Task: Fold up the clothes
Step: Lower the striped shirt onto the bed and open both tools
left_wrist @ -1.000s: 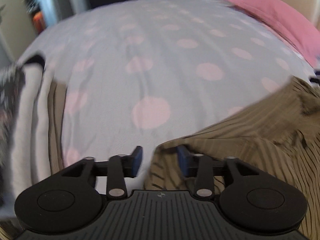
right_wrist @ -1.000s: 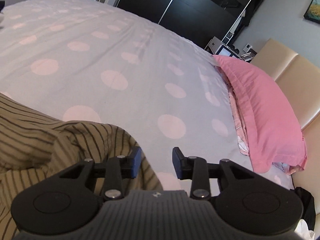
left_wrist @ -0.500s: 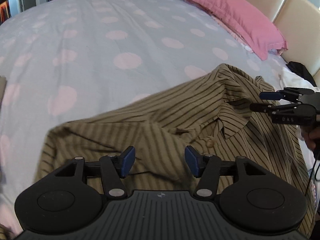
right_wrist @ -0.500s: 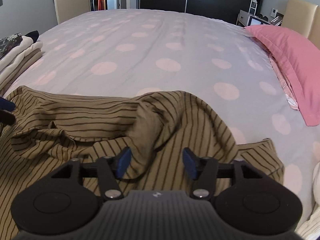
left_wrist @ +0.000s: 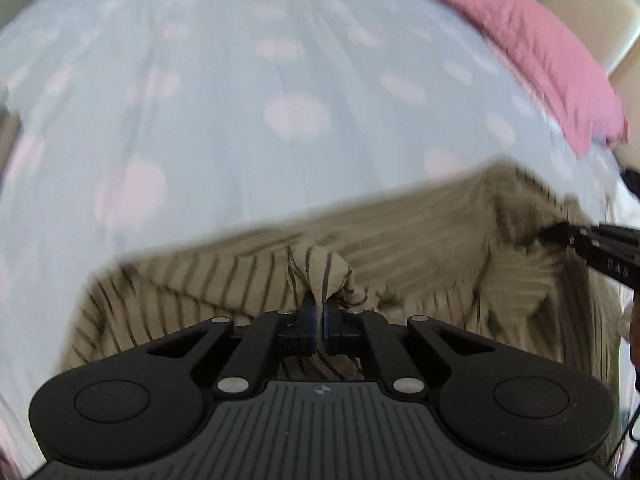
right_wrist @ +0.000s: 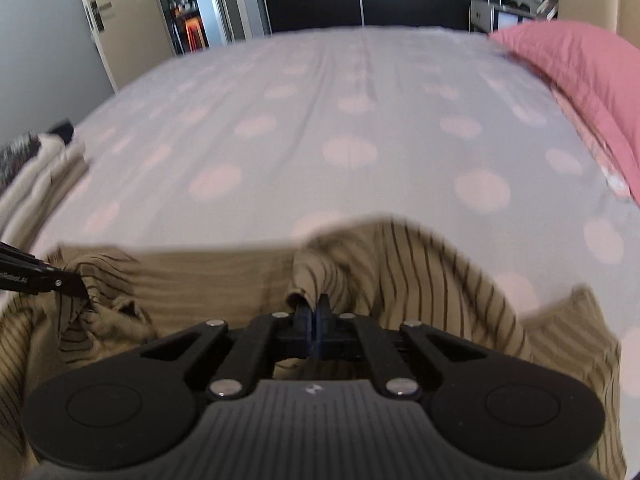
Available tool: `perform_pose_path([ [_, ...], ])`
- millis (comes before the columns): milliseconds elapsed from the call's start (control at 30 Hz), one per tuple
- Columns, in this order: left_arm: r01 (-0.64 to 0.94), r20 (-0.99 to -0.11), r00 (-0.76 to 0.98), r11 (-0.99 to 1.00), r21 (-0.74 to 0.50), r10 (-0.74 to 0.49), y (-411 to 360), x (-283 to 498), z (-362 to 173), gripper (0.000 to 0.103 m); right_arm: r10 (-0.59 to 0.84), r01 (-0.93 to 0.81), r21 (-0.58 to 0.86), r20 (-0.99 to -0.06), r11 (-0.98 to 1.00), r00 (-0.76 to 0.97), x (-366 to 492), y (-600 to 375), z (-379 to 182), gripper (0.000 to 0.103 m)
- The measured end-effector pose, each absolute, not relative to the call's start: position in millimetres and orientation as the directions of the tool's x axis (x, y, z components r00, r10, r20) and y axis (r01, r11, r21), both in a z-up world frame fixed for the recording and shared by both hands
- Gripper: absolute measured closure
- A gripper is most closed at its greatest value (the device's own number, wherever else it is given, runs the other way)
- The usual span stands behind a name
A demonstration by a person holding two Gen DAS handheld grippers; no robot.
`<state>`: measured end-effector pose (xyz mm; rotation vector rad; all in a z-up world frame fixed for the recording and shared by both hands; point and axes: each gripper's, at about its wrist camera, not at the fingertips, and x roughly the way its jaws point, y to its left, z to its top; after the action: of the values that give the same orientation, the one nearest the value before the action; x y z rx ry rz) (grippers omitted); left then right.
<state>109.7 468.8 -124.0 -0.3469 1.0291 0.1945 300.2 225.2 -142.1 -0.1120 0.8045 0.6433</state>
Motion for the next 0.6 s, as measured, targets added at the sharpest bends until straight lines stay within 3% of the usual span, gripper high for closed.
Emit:
perform_pose_path([
  [300, -0.386, -0.792, 0.599, 0.91, -0.154, 0.12, 500.7, 161.9, -89.8, 0.102, 0.522, -0.545, 0.159, -0.587, 0.823, 0.618, 350.2, 268.7, -92.4, 0.101],
  [600, -0.447, -0.849, 0.516, 0.881, -0.157, 0.111, 519.3, 200.5, -145.7, 0.102, 0.449, -0.523, 0.116, -0.685, 0.845, 0.574, 376.5, 304.4, -155.9, 0.101],
])
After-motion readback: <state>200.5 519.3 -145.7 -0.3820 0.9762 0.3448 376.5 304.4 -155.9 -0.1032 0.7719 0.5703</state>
